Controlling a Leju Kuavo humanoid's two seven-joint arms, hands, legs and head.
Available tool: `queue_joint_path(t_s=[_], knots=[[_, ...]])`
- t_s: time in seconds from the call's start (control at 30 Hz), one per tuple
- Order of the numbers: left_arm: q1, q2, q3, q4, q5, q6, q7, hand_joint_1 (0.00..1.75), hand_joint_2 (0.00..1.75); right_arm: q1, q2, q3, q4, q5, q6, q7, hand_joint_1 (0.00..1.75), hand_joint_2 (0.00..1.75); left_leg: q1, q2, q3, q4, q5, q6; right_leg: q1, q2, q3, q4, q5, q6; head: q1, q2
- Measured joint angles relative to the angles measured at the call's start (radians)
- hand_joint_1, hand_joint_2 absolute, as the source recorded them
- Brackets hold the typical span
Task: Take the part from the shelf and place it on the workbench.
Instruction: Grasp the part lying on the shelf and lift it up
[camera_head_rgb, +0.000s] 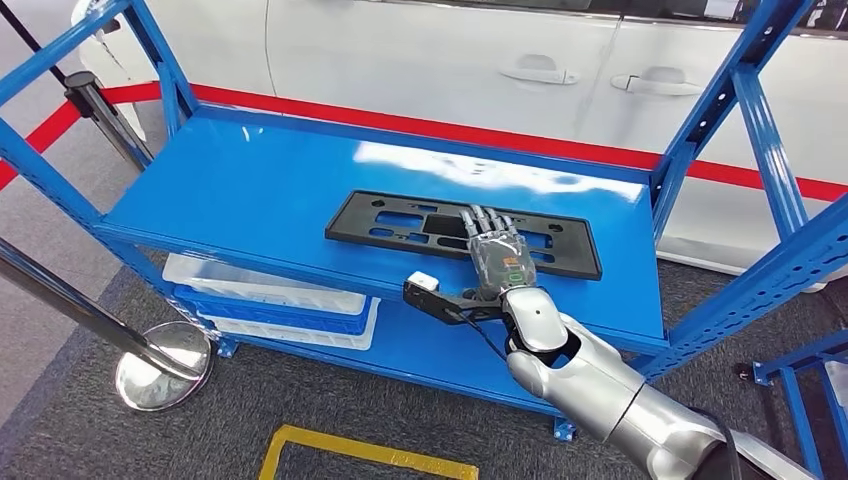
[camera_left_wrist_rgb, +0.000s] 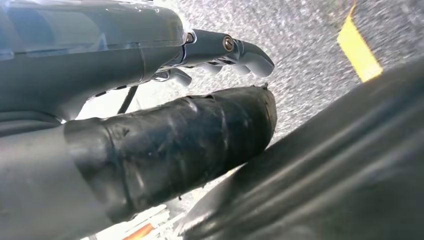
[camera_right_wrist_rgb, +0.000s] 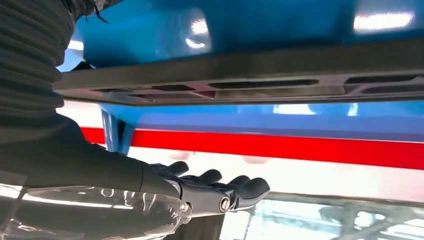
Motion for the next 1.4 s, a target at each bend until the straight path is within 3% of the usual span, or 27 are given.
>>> queue_joint_path(t_s=[0.13, 0.17, 0.23, 0.27, 0.3, 0.33, 0.37, 0.43, 0.47, 0.53, 0.63, 0.7, 0.77, 0.8, 0.83, 0.9, 0.97, 1.0, 1.1, 1.17, 1.2, 1.27, 1.3, 1.33, 1.4], knots=[[0.001, -0.001, -0.002, 0.0, 0.0, 0.002, 0.0, 0.0, 0.0, 0.007, 0.0, -0.023, 0.025, -0.002, -0.012, 0.001, 0.0, 1.75, 0.003, 0.0, 0.012, -0.018, 0.002, 0.024, 0.001, 0.0, -0.003, 0.013, -0.016, 0.018, 0.002, 0.0], [0.001, -0.001, -0.003, 0.0, 0.0, 0.002, 0.0, 0.0, 0.0, 0.007, 0.0, -0.03, 0.031, -0.002, -0.012, 0.001, 0.0, 1.75, 0.005, 0.001, 0.017, -0.024, 0.003, 0.029, 0.001, 0.0, -0.021, 0.05, -0.037, 0.021, 0.003, 0.0], [0.001, -0.002, -0.005, 0.0, 0.0, 0.002, 0.0, 0.0, 0.0, 0.01, 0.0, -0.042, 0.044, -0.001, -0.012, 0.003, 0.0, 1.75, 0.006, 0.002, 0.022, -0.028, 0.002, 0.037, 0.001, 0.0, -0.087, 0.177, -0.094, 0.024, 0.006, 0.0], [0.001, -0.002, -0.006, 0.0, 0.0, 0.003, -0.001, 0.0, 0.0, 0.014, 0.0, -0.046, 0.051, 0.001, -0.012, 0.005, 0.0, 1.75, 0.006, 0.002, 0.023, -0.027, 0.0, 0.039, 0.001, 0.0, -0.12, 0.235, -0.111, 0.026, 0.006, 0.0], [0.0, -0.002, -0.006, 0.0, 0.0, 0.003, -0.001, 0.0, 0.0, 0.019, 0.0, -0.048, 0.058, 0.004, -0.012, 0.007, 0.0, 1.75, 0.005, 0.001, 0.024, -0.027, -0.002, 0.041, 0.0, -0.001, -0.14, 0.264, -0.11, 0.026, 0.006, 0.0], [0.0, -0.002, -0.007, 0.0, 0.0, 0.004, -0.002, 0.0, 0.0, 0.024, 0.0, -0.049, 0.066, 0.008, -0.012, 0.008, 0.0, 1.75, 0.005, 0.0, 0.028, -0.025, -0.006, 0.041, 0.0, -0.001, -0.141, 0.254, -0.089, 0.026, 0.006, 0.0], [0.001, -0.002, -0.008, 0.0, 0.0, 0.004, -0.003, 0.0, 0.0, 0.026, 0.0, -0.052, 0.074, 0.011, -0.013, 0.009, 0.0, 1.75, 0.005, -0.001, 0.032, -0.023, -0.01, 0.04, 0.0, -0.001, -0.123, 0.207, -0.052, 0.024, 0.006, 0.0], [0.001, -0.002, -0.012, 0.001, 0.0, 0.005, -0.004, 0.0, 0.0, 0.026, 0.0, -0.058, 0.093, 0.015, -0.016, 0.008, 0.0, 1.75, 0.003, -0.004, 0.04, -0.018, -0.02, 0.034, 0.002, 0.0, -0.064, 0.075, 0.014, 0.018, 0.007, 0.0], [0.001, -0.002, -0.013, 0.001, 0.0, 0.005, -0.005, 0.0, 0.0, 0.026, 0.001, -0.061, 0.102, 0.016, -0.019, 0.007, 0.0, 1.75, 0.002, -0.006, 0.04, -0.015, -0.024, 0.029, 0.004, 0.0, -0.041, 0.029, 0.027, 0.015, 0.006, 0.0], [0.0, -0.003, -0.016, 0.001, 0.0, 0.005, -0.006, 0.0, 0.0, 0.026, 0.003, -0.065, 0.12, 0.017, -0.024, 0.002, 0.0, 1.75, -0.001, -0.007, 0.038, -0.014, -0.027, 0.019, 0.008, 0.001, -0.025, 0.001, 0.022, 0.009, 0.005, 0.0], [-0.001, -0.002, -0.019, 0.001, 0.0, 0.006, -0.006, 0.0, 0.0, 0.021, 0.01, -0.071, 0.144, 0.019, -0.032, -0.006, 0.0, 1.75, 0.002, -0.004, 0.035, 0.003, -0.043, 0.004, 0.003, 0.003, -0.014, -0.011, 0.022, -0.006, 0.002, 0.0], [-0.001, -0.002, -0.02, 0.001, 0.0, 0.006, -0.006, 0.0, 0.0, 0.019, 0.015, -0.074, 0.158, 0.019, -0.033, -0.008, 0.0, 1.75, 0.004, -0.001, -0.006, 0.09, -0.086, -0.006, 0.0, 0.002, -0.004, -0.017, 0.02, -0.015, -0.002, 0.0], [-0.001, -0.002, -0.02, 0.001, 0.0, 0.006, -0.006, 0.0, 0.0, 0.018, 0.02, -0.075, 0.17, 0.019, -0.034, -0.009, 0.0, 1.75, 0.005, 0.0, -0.079, 0.218, -0.132, -0.013, 0.001, 0.001, 0.001, -0.016, 0.015, -0.02, -0.004, 0.0], [0.0, -0.002, -0.021, 0.001, 0.0, 0.006, -0.006, 0.0, 0.0, 0.018, 0.023, -0.075, 0.175, 0.019, -0.035, -0.01, 0.0, 1.75, 0.005, 0.0, -0.105, 0.257, -0.136, -0.014, 0.001, 0.001, 0.003, -0.015, 0.013, -0.022, -0.004, 0.0], [0.001, -0.002, -0.021, 0.001, 0.0, 0.006, -0.006, 0.0, 0.0, 0.018, 0.025, -0.075, 0.18, 0.019, -0.035, -0.011, 0.0, 1.75, 0.005, 0.0, -0.114, 0.261, -0.121, -0.013, 0.002, 0.001, 0.007, -0.015, 0.01, -0.022, -0.004, 0.0], [0.002, -0.002, -0.021, 0.001, 0.0, 0.006, -0.006, 0.0, 0.0, 0.016, 0.032, -0.076, 0.192, 0.021, -0.035, -0.016, 0.0, 1.75, 0.005, 0.001, -0.072, 0.156, -0.045, -0.006, 0.003, 0.003, 0.018, -0.014, 0.003, -0.019, -0.004, 0.0], [0.0, -0.002, -0.021, 0.001, 0.0, 0.005, -0.008, 0.0, 0.0, 0.01, 0.041, -0.076, 0.207, 0.024, -0.032, -0.023, 0.0, 1.75, 0.001, 0.0, -0.014, 0.029, 0.006, 0.004, 0.006, 0.005, 0.025, -0.014, -0.003, -0.014, -0.004, 0.0], [-0.001, -0.002, -0.022, 0.001, 0.0, 0.005, -0.009, 0.0, 0.0, 0.006, 0.047, -0.076, 0.216, 0.026, -0.031, -0.027, 0.0, 1.75, -0.002, 0.0, 0.001, -0.004, 0.013, 0.009, 0.007, 0.006, 0.025, -0.014, -0.005, -0.01, -0.004, 0.0], [-0.003, -0.002, -0.022, 0.001, 0.0, 0.004, -0.01, 0.0, 0.0, -0.005, 0.068, -0.076, 0.246, 0.033, -0.031, -0.044, 0.0, 1.75, -0.003, 0.001, 0.009, -0.023, 0.012, 0.02, 0.008, 0.007, 0.025, -0.016, -0.007, 0.005, -0.003, 0.0], [-0.002, -0.003, -0.023, 0.001, 0.0, 0.003, -0.011, 0.0, 0.0, -0.01, 0.081, -0.075, 0.266, 0.037, -0.035, -0.059, 0.0, 1.75, 0.003, 0.002, 0.018, -0.036, 0.017, 0.031, 0.008, 0.005, 0.009, 0.022, -0.034, 0.013, 0.0, 0.0], [-0.002, -0.004, -0.023, 0.001, 0.0, 0.003, -0.012, 0.0, 0.0, -0.011, 0.087, -0.074, 0.275, 0.04, -0.037, -0.066, 0.09, 1.75, 0.005, 0.002, 0.021, -0.04, 0.018, 0.036, 0.007, 0.004, -0.014, 0.07, -0.06, 0.016, 0.002, 0.0], [-0.002, -0.004, -0.023, 0.001, 0.0, 0.002, -0.012, 0.0, 0.0, -0.011, 0.101, -0.072, 0.289, 0.045, -0.039, -0.079, 0.73, 1.75, 0.005, 0.002, 0.022, -0.04, 0.017, 0.04, 0.006, 0.003, -0.08, 0.195, -0.113, 0.021, 0.005, 0.0], [-0.002, -0.004, -0.023, 0.001, 0.0, 0.002, -0.012, 0.0, 0.0, -0.01, 0.109, -0.071, 0.295, 0.049, -0.039, -0.086, 1.13, 1.75, 0.004, 0.002, 0.023, -0.039, 0.015, 0.041, 0.004, 0.002, -0.107, 0.239, -0.121, 0.022, 0.005, 0.0], [-0.002, -0.004, -0.023, 0.001, 0.0, 0.002, -0.012, 0.0, 0.0, -0.009, 0.117, -0.069, 0.299, 0.052, -0.037, -0.092, 1.45, 1.75, 0.005, 0.001, 0.023, -0.036, 0.013, 0.04, 0.002, 0.002, -0.118, 0.25, -0.111, 0.024, 0.005, 0.0], [-0.002, -0.004, -0.023, 0.001, 0.0, 0.002, -0.012, 0.0, 0.0, -0.008, 0.133, -0.063, 0.304, 0.058, -0.028, -0.101, 1.66, 1.75, 0.005, -0.001, 0.026, -0.029, 0.005, 0.037, -0.001, 0.0, -0.085, 0.161, -0.043, 0.022, 0.005, 0.0]])
